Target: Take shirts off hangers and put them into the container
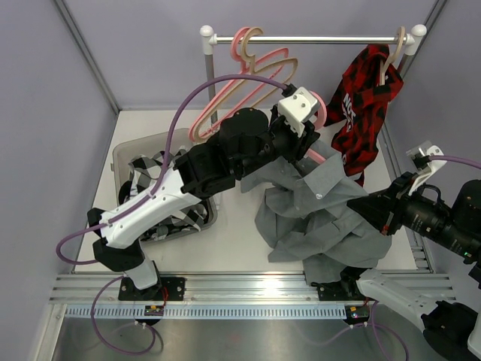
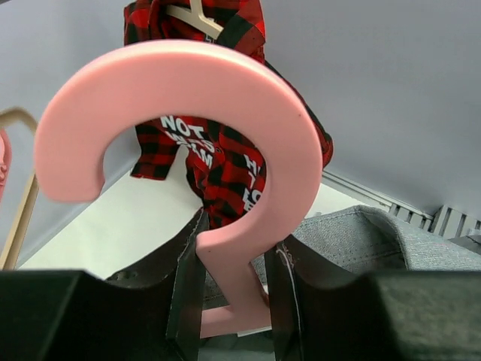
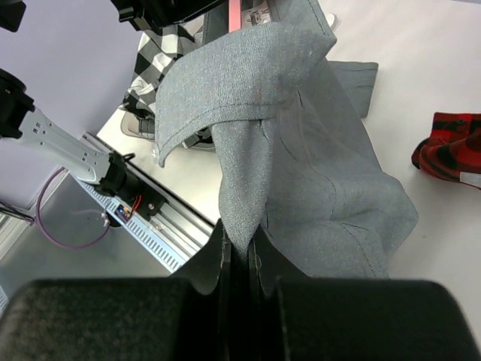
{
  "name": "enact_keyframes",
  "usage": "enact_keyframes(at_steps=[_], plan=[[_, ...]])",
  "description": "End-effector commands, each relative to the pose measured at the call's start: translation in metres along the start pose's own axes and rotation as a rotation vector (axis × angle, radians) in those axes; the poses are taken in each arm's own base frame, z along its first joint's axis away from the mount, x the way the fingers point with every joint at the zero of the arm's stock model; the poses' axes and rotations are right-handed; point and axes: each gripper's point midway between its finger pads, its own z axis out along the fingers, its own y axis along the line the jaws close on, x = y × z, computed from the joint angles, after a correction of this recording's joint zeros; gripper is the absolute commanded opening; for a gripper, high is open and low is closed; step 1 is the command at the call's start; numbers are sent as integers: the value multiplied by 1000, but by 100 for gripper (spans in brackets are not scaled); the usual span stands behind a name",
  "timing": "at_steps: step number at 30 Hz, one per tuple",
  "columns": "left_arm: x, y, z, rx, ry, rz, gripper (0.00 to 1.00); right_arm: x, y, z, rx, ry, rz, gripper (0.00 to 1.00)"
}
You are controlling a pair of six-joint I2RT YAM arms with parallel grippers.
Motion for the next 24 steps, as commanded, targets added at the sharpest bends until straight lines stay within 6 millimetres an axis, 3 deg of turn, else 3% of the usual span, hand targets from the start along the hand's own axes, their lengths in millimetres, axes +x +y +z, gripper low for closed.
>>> enact_keyframes(at_steps=[1, 3, 4, 5, 8, 12, 14, 16, 18, 19, 20, 24], plan=[[-32, 20, -7, -75, -90, -47, 0, -18, 10, -7, -49, -89, -32, 0], [-38, 27, -11, -105, -103, -52, 0, -17, 7, -6, -34, -82, -37, 2], [-39, 30, -13, -128, -106, -84, 0, -16, 4, -7, -20, -80, -45, 12], [-43, 33, -16, -141, -112, -88, 0, -12, 1, -8, -5, -67, -44, 49], [-57, 42, -24, -177, -128, -75, 0, -1, -2, -16, 1, -53, -56, 82], [-78, 52, -39, -207, -164, -46, 0, 15, -6, -23, 11, -40, -42, 85], [-86, 54, -46, -209, -184, -42, 0, 21, -8, -25, 20, -34, -32, 84], [-92, 55, -54, -205, -200, -46, 0, 26, -15, -25, 48, -31, -34, 66], [-92, 55, -56, -203, -201, -49, 0, 26, -22, -24, 87, -31, -28, 35], [-94, 57, -60, -211, -206, -47, 0, 27, -25, -24, 104, -32, -24, 8], [-92, 60, -60, -222, -199, -40, 0, 26, -25, -27, 108, -39, -24, 1], [-89, 76, -66, -292, -183, -13, 0, 19, -40, -45, 199, -108, -14, 0]])
